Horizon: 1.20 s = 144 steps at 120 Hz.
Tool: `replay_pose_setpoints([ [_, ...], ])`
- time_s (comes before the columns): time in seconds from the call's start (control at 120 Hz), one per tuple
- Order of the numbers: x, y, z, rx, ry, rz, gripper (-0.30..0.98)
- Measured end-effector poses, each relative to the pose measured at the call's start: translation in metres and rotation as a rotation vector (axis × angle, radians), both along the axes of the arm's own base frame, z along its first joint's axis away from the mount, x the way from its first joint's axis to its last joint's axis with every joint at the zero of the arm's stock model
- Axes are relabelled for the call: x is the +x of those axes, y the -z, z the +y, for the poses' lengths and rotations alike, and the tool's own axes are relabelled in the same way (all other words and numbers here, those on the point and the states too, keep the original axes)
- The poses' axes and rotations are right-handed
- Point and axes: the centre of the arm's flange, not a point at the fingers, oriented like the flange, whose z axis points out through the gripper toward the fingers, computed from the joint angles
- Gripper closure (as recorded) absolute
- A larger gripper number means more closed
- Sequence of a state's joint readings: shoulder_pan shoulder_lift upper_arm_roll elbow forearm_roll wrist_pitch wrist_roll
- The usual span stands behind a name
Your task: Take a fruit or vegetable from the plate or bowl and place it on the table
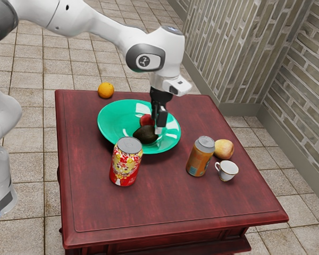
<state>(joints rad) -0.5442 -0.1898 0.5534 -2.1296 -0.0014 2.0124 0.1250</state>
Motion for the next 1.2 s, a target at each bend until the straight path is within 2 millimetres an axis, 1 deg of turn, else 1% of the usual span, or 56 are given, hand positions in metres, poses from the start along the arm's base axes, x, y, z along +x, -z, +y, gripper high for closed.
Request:
replay_pose_setpoints([
  [0.475, -0.007, 0.006, -0.001, -0.002, 0.04, 0.068, 0.0],
  [0.817, -0.01, 0.01, -0.001, -0.004, 0.053, 0.086, 0.0],
  [1.2, -0.009, 0.022, -0.005, -0.003, 0.059, 0.109, 0.0],
])
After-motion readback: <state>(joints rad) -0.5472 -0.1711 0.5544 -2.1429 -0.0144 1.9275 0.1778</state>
